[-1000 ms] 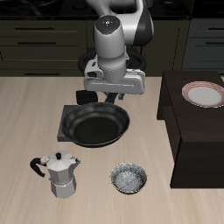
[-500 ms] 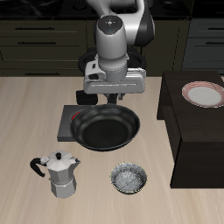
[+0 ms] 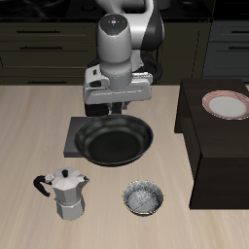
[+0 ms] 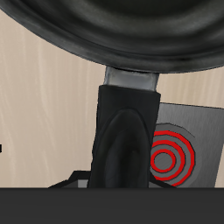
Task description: Place the frypan on the top layer of the shelf
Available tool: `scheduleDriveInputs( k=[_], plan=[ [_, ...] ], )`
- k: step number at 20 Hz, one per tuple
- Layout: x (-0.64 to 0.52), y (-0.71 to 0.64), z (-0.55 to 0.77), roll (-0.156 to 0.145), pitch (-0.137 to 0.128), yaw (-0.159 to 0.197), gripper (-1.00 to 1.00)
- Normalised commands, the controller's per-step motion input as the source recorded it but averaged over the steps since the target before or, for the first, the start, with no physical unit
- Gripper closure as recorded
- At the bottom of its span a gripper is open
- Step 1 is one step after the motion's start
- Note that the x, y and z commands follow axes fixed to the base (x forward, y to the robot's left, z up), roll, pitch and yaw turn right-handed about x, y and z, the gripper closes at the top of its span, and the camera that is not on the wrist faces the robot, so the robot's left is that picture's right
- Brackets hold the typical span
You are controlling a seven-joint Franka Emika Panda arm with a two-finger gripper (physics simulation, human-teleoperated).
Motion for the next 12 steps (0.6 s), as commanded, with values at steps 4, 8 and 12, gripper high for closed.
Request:
scheduleDriveInputs(
  k=[4, 8, 12],
  plan=[
    [-0.03, -0.38, 0.0, -0.034, -0.017, 0.118, 1.0],
    [-0.07, -0.12, -0.02, 0.015, -0.035, 0.204, 1.0],
    [-0.03, -0.16, 0.07, 0.02, -0.036, 0.11, 1.0]
  ],
)
